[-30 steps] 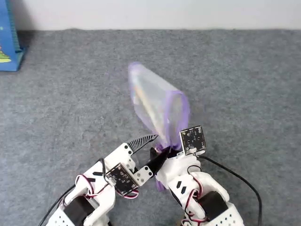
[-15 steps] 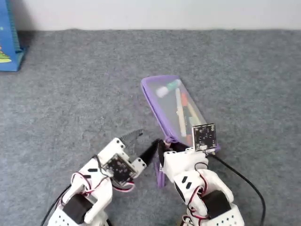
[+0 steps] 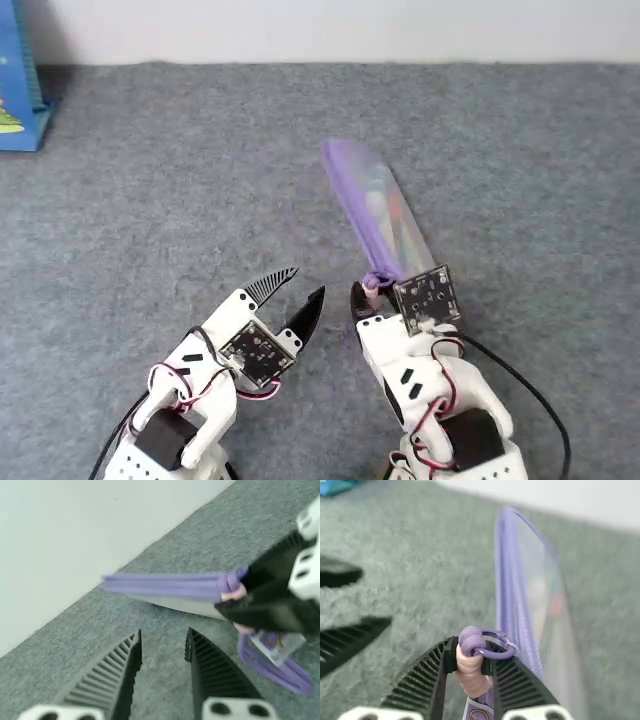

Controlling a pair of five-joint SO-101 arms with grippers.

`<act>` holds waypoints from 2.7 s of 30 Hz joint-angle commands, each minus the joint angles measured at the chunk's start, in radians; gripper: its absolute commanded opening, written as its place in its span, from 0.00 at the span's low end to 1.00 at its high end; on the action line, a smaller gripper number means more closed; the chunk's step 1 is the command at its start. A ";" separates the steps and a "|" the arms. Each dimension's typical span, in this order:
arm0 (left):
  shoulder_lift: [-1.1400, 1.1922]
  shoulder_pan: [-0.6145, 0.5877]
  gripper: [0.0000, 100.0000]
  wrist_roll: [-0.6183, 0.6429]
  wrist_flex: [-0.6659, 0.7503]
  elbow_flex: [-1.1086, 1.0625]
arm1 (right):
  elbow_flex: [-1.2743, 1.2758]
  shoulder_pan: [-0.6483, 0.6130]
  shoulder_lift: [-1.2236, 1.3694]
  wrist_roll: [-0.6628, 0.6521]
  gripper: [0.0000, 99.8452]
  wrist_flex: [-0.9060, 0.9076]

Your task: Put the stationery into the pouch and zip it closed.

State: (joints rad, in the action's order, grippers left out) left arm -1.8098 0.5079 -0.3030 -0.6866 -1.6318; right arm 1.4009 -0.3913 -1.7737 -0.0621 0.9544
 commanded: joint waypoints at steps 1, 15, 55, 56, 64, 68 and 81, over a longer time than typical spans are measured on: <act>-0.014 -0.008 0.15 -0.015 0.003 0.010 | -0.147 0.010 -0.010 -0.130 0.01 -0.021; -0.014 0.037 0.14 -0.015 0.000 -0.002 | -0.252 0.291 -0.010 -0.528 0.01 -0.159; -0.014 -0.026 0.30 0.078 -0.230 0.199 | -0.477 0.065 -0.042 -0.687 0.01 0.710; -0.014 -0.020 0.30 0.058 -0.230 0.199 | -0.496 0.050 -0.042 -0.687 0.01 0.727; -0.014 -0.018 0.30 0.046 -0.229 0.168 | -0.624 -0.050 -0.042 -0.664 0.01 0.826; -0.014 -0.018 0.30 0.046 -0.229 0.173 | -0.652 -0.050 -0.042 -0.624 0.01 0.825; -0.014 -0.028 0.30 0.324 -0.155 0.168 | -0.646 -0.035 -0.042 -0.367 0.01 0.707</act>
State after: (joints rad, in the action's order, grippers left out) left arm -1.8098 0.4864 -0.0330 -0.8692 -1.4922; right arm 0.7979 -0.4342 -1.8228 -0.4534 1.7108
